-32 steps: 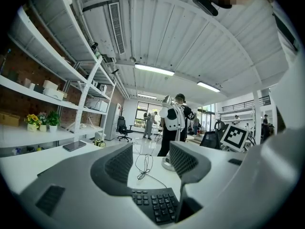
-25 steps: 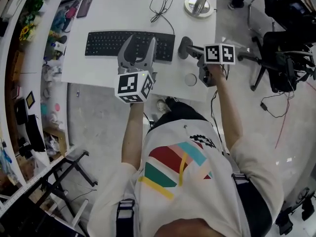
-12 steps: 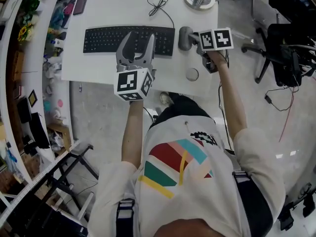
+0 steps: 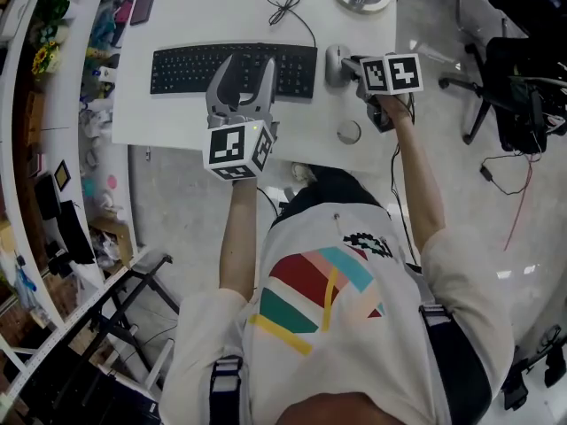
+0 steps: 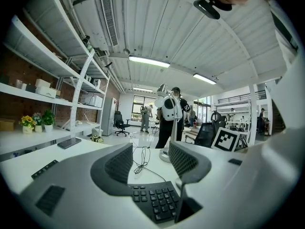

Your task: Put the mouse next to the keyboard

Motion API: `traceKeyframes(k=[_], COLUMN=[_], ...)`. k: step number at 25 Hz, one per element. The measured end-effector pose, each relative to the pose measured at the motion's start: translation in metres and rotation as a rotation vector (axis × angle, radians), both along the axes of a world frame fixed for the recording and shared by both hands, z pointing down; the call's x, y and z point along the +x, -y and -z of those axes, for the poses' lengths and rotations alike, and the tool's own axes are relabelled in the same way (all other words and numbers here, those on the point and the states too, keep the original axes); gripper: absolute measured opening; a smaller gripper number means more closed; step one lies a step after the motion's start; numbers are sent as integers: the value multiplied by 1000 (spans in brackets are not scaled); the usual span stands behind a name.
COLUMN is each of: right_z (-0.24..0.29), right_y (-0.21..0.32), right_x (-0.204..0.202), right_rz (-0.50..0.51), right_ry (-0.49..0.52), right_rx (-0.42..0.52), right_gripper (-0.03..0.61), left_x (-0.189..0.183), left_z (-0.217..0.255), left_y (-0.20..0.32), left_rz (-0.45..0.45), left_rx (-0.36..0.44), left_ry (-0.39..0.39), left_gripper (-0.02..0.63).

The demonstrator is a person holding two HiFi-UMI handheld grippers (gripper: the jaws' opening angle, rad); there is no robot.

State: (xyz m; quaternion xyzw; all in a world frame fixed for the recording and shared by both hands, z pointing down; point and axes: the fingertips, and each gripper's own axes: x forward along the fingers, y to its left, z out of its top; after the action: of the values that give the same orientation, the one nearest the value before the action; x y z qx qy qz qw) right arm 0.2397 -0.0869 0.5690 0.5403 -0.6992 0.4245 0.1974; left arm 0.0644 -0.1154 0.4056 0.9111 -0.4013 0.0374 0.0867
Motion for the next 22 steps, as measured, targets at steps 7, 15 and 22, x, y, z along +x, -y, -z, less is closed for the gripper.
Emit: traceKeyframes(k=[7,15,22], right_z=[45,169,220], right_y=[3,-19,-45], right_x=[8,13,-12], right_rz=[-48,-186,-172], right_ry=[38,79,-27], right_rx=[153,517,685], right_gripper=[97,97,98], left_x=[9,1,-8], left_z=[17,63,83], left_y=[-4,-7,-27], left_rz=[-53,25,42], left_rx=[20,162,190], left_ry=[-42,-92,-80], left_gripper=[265,48,44])
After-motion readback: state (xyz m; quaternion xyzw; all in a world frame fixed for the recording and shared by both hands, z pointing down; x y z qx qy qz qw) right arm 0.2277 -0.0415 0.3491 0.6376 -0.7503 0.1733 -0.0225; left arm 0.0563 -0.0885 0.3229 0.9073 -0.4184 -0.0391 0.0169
